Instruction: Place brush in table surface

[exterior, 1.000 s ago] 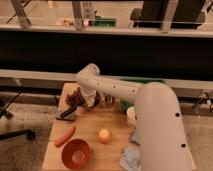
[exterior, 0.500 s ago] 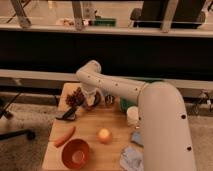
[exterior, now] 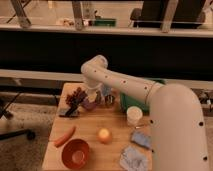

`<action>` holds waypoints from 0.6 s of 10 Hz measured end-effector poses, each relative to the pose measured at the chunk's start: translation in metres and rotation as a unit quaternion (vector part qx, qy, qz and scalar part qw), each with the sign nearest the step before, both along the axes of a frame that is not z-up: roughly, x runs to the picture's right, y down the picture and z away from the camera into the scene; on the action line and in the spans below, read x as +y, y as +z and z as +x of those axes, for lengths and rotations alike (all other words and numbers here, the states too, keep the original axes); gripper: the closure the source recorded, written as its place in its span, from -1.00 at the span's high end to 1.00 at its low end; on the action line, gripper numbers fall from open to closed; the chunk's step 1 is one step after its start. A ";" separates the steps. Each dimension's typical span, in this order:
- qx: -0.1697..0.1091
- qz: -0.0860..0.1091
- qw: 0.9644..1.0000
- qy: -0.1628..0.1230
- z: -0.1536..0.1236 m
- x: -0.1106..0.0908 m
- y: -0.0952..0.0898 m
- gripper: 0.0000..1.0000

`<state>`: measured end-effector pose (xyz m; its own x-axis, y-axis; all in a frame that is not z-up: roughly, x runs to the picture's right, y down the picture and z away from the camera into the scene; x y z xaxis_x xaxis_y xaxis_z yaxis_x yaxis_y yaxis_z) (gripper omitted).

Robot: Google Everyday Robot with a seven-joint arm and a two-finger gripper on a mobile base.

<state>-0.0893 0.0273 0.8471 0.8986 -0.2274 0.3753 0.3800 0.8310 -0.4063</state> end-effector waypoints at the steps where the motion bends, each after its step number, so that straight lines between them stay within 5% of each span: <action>1: -0.004 -0.001 1.000 0.005 0.003 0.000 -0.004 -1.00; 6: -0.014 -0.019 1.000 0.007 0.028 0.022 -0.029 -1.00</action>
<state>-0.0611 0.0493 0.8180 0.8907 -0.1994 0.4085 0.3798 0.8202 -0.4278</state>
